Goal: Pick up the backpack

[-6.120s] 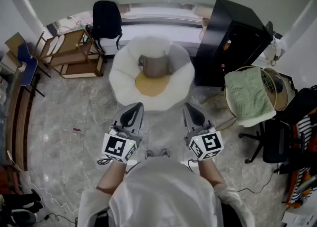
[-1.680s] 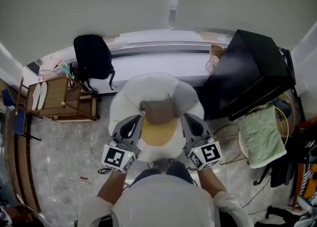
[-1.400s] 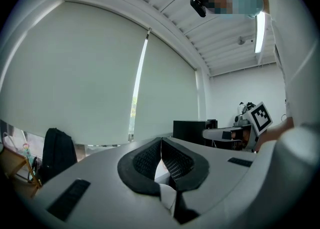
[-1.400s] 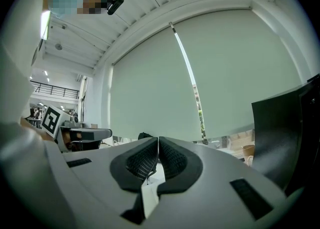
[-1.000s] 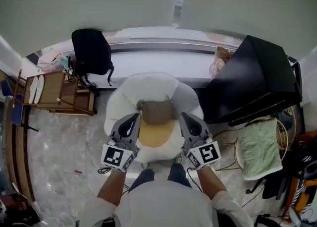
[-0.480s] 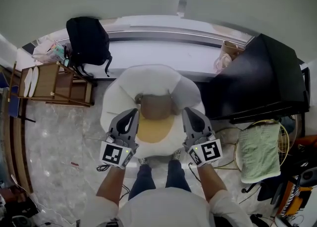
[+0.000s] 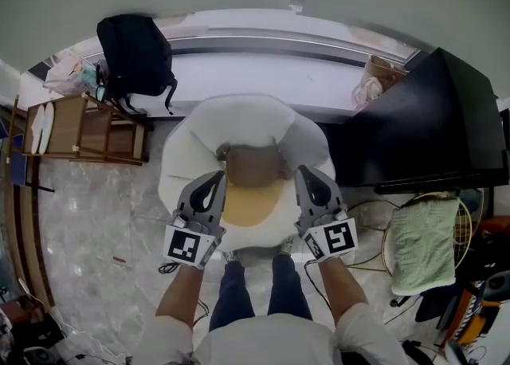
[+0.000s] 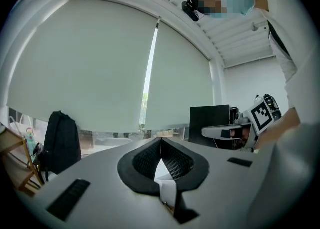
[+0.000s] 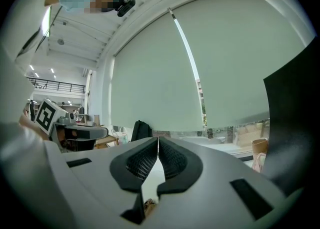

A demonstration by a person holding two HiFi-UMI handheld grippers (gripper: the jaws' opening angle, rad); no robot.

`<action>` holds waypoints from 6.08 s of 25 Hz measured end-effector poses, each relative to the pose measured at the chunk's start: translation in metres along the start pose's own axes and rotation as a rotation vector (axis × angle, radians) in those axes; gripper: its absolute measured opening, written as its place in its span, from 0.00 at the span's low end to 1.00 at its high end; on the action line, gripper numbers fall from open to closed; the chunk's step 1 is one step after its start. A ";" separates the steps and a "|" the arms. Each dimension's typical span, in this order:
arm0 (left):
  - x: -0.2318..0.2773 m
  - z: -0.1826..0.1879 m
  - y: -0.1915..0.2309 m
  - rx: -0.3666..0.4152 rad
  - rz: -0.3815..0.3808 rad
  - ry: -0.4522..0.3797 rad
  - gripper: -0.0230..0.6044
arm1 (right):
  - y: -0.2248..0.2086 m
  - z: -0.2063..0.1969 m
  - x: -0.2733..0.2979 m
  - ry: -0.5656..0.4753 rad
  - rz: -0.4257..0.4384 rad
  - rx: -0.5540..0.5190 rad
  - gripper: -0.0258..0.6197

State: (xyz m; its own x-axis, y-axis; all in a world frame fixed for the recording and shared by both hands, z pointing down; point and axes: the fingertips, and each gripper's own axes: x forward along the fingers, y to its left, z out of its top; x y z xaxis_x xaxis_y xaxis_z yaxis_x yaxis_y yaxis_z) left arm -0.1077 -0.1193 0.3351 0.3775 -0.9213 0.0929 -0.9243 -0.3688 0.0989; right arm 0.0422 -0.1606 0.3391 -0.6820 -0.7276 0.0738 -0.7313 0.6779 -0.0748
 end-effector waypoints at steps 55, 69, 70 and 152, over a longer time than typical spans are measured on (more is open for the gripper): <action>0.090 -0.231 0.063 -0.064 0.048 0.117 0.09 | -0.054 -0.256 0.086 0.202 0.066 0.041 0.09; 0.098 -0.292 0.076 -0.038 0.051 0.199 0.09 | -0.061 -0.312 0.099 0.225 0.067 0.054 0.09; 0.099 -0.295 0.077 -0.035 0.048 0.201 0.09 | -0.063 -0.316 0.099 0.228 0.066 0.055 0.09; 0.149 -0.582 0.152 -0.332 0.091 0.676 0.51 | -0.124 -0.563 0.179 0.636 0.181 0.096 0.53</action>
State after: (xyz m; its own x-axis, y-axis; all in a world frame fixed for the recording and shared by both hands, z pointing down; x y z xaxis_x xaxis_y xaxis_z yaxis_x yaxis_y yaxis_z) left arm -0.1585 -0.2410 0.9410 0.3519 -0.6305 0.6918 -0.9282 -0.1399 0.3447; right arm 0.0085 -0.3156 0.9214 -0.6852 -0.3794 0.6217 -0.6215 0.7497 -0.2275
